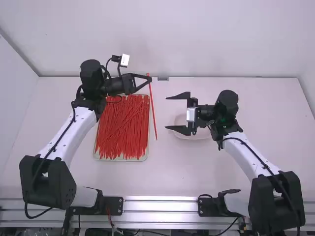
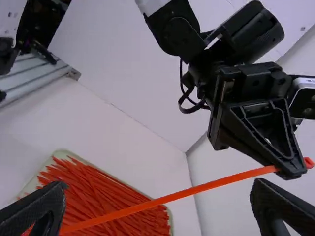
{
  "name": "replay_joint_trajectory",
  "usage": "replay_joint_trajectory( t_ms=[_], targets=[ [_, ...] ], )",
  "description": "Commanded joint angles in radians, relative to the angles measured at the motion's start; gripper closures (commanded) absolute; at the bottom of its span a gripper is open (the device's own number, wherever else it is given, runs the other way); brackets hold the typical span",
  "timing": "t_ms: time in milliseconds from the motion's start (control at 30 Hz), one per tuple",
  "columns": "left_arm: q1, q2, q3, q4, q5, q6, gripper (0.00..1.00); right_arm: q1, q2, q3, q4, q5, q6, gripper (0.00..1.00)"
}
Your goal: Fasten the cable tie
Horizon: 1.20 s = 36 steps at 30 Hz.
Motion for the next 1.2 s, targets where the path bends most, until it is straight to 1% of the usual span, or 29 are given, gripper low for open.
replay_joint_trajectory(
  t_ms=[0,533,733,867,900,1067,1167],
  targets=[
    [0.010,0.002,0.031,-0.005,-0.015,-0.005,0.98,0.002,0.003,0.023,-0.001,-0.030,-0.066,0.00],
    [0.010,0.003,0.031,-0.021,-0.014,-0.006,0.98,0.002,0.003,0.023,-0.002,-0.038,-0.092,0.00],
    [0.011,0.032,0.046,-0.027,-0.004,-0.006,0.98,0.002,0.003,0.023,-0.005,-0.037,-0.092,0.00],
    [0.011,0.088,0.111,-0.039,0.048,-0.006,0.98,0.002,0.003,0.023,-0.005,-0.038,-0.091,0.00],
    [0.011,0.109,0.142,-0.069,0.047,-0.005,0.98,0.002,0.003,0.023,-0.005,-0.040,-0.091,0.00],
    [0.011,0.157,0.213,-0.130,0.047,-0.005,0.98,0.002,0.003,0.023,-0.005,-0.059,-0.091,0.00],
    [0.033,0.208,0.273,-0.136,0.105,-0.035,0.98,0.002,0.003,0.023,-0.005,-0.059,-0.089,0.00]
  ],
)
